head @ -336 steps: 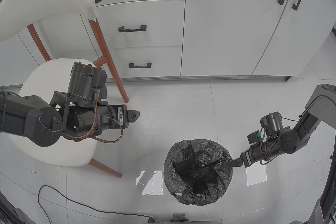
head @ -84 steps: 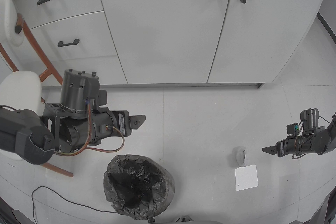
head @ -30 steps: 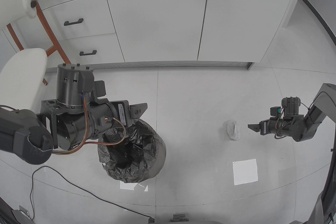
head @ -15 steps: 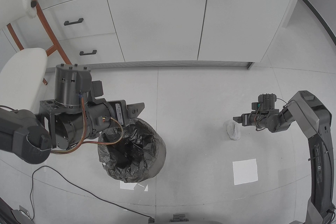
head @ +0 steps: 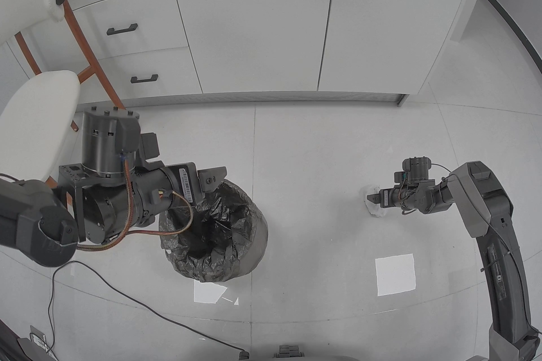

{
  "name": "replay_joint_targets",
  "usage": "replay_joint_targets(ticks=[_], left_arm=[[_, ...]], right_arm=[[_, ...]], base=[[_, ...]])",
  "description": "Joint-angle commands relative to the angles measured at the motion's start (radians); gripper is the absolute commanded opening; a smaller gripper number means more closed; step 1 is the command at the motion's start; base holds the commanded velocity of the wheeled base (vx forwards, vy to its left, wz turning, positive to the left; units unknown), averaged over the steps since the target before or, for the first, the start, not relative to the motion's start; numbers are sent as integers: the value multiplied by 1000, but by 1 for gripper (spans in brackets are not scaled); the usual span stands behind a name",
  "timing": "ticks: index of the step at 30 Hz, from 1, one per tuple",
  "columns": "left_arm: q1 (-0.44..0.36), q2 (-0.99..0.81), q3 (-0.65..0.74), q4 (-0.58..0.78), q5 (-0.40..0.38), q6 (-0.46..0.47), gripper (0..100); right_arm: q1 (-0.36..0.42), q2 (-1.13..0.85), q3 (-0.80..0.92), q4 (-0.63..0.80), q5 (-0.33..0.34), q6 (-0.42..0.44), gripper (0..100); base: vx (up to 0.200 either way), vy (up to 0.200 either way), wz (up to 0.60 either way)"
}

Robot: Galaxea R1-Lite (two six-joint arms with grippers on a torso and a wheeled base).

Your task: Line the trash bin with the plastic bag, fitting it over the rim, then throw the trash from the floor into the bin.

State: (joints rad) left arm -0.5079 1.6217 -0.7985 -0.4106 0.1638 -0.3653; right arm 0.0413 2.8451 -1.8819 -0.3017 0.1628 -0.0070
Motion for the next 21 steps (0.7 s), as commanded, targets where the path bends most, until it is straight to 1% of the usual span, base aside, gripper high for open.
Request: replay_joint_targets(ticks=[1,5,13,21], left_arm=[[0,-8,13,0,0,0,100],[0,-17,22,0,0,0,100],[0,-22,25,0,-3,0,100],[0,-22,25,0,0,0,100]], right_arm=[[15,48,-57,-2,1,-1,100],[26,85,-118,-33,3,13,100],[23,129,-118,7,4,7,100],[25,218,-118,-2,0,12,100]], base=[[0,0,0],[0,0,0],[0,0,0],[0,0,0]])
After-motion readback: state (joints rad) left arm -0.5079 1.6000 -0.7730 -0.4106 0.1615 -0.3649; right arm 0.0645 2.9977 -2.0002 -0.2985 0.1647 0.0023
